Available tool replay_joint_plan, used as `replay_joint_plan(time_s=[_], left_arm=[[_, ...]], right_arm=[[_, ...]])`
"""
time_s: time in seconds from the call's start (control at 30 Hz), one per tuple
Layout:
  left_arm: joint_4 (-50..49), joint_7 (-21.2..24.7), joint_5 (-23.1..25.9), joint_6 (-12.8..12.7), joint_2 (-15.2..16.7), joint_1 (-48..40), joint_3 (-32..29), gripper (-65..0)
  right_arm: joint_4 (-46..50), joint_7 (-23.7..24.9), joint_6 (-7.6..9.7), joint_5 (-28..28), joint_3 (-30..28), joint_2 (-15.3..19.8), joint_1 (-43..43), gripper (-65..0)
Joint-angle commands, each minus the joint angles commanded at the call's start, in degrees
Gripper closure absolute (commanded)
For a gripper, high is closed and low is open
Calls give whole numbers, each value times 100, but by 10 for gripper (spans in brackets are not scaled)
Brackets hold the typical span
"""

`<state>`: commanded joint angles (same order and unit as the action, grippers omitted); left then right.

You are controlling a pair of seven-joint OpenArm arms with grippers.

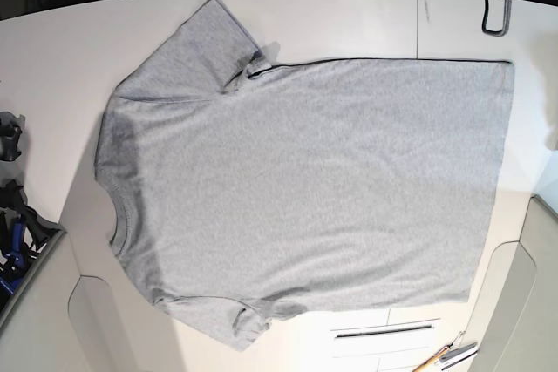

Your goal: Fold the T-shirt properly

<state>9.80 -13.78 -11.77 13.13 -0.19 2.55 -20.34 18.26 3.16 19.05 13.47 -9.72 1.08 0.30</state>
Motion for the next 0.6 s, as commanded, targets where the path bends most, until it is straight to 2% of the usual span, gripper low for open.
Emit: replay_joint_plan(time_s=[0.2,0.37,0.43,0.6], left_arm=[[0,136,7,26,2,2,0,-125],[0,256,278,457,4,2,0,-125],[0,323,422,470,4,2,0,-125],[0,461,437,470,4,2,0,-125]], right_arm=[[0,184,22,0,0,0,0,-163],[0,186,22,-2,0,0,0,-163],[0,227,22,0,0,0,0,-163],[0,245,22,0,0,0,0,-163]])
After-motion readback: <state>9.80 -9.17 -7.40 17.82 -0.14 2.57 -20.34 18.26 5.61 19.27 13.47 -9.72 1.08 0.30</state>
